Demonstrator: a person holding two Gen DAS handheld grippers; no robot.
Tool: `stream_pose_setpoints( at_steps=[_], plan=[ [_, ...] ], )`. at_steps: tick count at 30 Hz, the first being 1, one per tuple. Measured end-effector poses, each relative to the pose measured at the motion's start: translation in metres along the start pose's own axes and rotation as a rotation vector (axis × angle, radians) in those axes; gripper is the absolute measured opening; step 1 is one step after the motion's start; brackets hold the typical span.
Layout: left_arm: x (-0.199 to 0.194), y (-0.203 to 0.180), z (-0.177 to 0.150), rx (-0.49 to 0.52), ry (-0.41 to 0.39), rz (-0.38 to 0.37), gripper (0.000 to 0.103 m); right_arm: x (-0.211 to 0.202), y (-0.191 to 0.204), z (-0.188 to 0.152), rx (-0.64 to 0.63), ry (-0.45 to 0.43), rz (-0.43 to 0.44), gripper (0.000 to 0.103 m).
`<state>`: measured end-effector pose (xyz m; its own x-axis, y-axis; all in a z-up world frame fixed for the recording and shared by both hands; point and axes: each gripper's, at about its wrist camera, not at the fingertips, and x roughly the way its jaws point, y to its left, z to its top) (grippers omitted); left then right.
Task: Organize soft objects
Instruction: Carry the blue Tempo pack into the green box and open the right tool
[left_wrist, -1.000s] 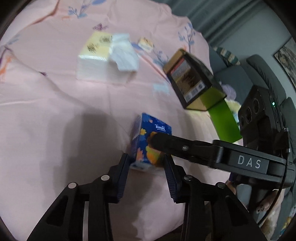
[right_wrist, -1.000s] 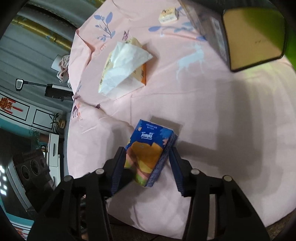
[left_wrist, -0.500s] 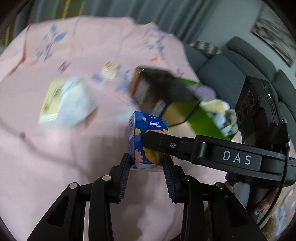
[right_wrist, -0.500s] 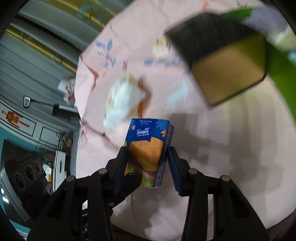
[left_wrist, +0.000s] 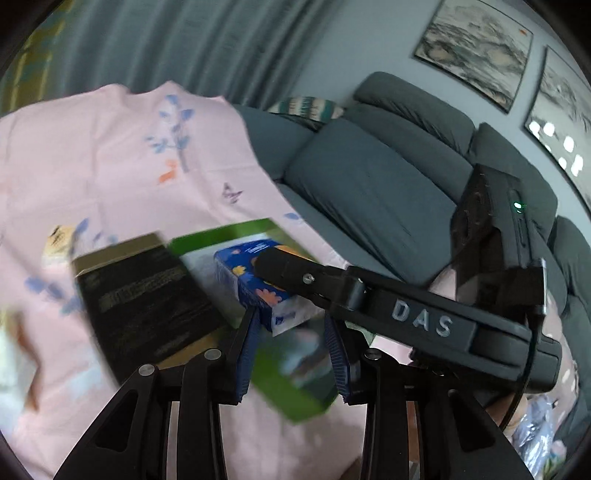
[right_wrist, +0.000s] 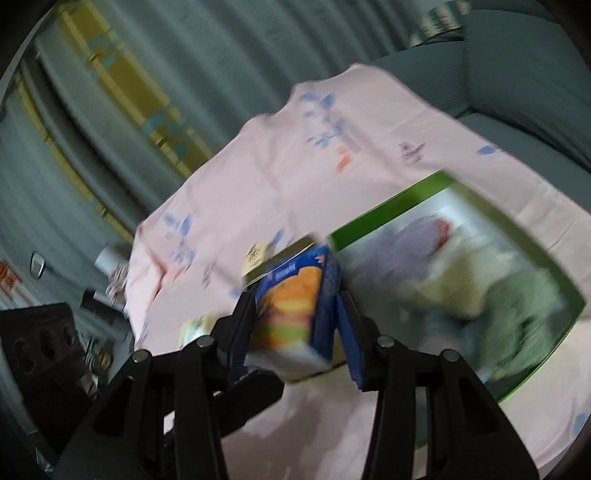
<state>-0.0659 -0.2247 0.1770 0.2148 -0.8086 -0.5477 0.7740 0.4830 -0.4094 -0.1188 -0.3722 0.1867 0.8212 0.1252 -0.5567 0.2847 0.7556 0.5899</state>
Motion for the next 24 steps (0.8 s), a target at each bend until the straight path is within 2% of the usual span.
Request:
stream_pose_setpoints(
  at_steps=[4,8,12,16,24],
  plan=[
    [0.040,-0.014,0.013,0.042,0.031,-0.015,0.036,0.005,-0.037,0.020,0.064,-0.004,-0.020,0.044],
    [0.072,-0.008,0.017,0.006,0.087,-0.048,0.036,0.014,-0.060,0.024,0.095,-0.005,-0.051,0.044],
    [0.095,-0.005,0.015,-0.008,0.126,-0.016,0.036,0.027,-0.081,0.023,0.137,0.026,-0.048,0.044],
    [0.103,-0.001,0.012,-0.029,0.146,0.025,0.036,0.034,-0.081,0.020,0.129,0.043,-0.088,0.044],
    [0.093,-0.001,0.007,-0.016,0.160,0.077,0.036,0.025,-0.078,0.019,0.101,0.000,-0.162,0.045]
  ],
)
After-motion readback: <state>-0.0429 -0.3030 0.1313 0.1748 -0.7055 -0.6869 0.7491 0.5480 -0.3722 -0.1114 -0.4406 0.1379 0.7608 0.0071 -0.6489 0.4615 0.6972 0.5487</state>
